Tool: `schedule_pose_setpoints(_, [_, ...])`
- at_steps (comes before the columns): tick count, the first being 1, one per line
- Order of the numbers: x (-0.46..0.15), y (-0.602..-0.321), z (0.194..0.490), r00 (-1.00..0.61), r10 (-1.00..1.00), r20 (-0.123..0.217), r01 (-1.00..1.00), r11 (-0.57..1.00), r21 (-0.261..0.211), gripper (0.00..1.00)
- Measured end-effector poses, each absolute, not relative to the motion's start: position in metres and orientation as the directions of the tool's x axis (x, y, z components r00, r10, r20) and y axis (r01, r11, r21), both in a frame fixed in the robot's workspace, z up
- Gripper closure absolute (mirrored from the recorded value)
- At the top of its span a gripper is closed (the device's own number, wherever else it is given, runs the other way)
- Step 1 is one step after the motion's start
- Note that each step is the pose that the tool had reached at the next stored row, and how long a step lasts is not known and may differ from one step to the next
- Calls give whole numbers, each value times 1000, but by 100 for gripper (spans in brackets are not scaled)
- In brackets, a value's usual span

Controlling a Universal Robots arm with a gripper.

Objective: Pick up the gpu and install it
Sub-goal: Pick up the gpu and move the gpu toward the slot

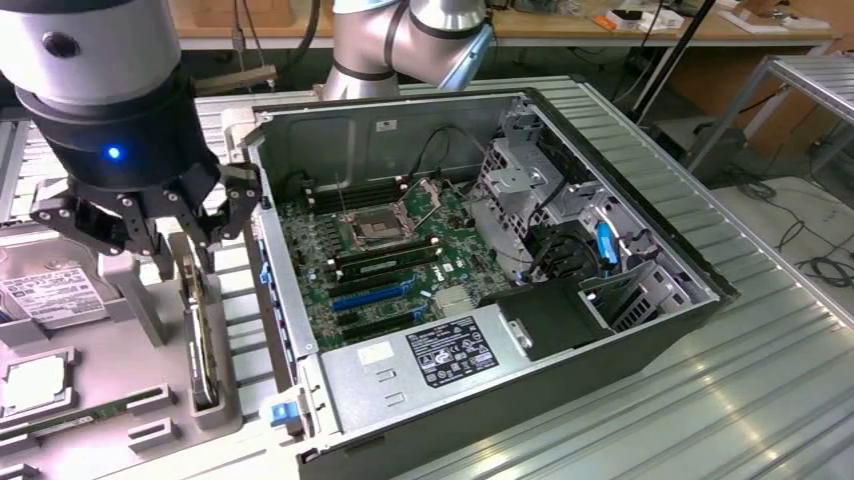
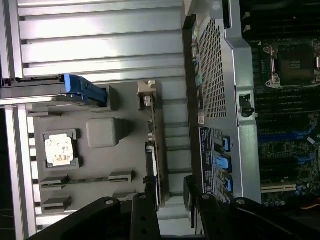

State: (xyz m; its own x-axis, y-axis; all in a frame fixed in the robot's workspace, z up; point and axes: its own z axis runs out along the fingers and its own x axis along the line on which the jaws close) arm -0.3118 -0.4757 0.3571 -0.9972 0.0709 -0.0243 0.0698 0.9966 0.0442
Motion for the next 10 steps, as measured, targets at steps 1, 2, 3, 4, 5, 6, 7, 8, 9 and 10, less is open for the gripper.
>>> schedule_pose_setpoints(1, [-312,-480,355,-997,71,-24,70,997,44,64])
schedule_pose_setpoints(2, [-312,-483,353,-997,71,-24,70,997,44,64])
schedule_pose_setpoints(3, [-312,-486,351,-997,71,-24,70,997,44,64])
schedule_pose_setpoints(4, [-312,-488,349,-997,71,-24,70,997,44,64])
schedule_pose_setpoints(5, [-312,-491,344,-997,71,-25,70,997,44,64])
schedule_pose_setpoints(6, [-312,-491,342,-997,71,-25,70,997,44,64])
schedule_pose_setpoints(7, [-313,-492,340,-997,71,-24,69,997,44,64])
schedule_pose_setpoints(8, [-314,-493,337,-997,69,-24,67,997,44,64])
schedule_pose_setpoints(9, [-316,-493,334,-998,64,-24,62,997,44,64])
schedule_pose_setpoints(10, [-317,-494,330,-998,54,-24,53,998,44,64])
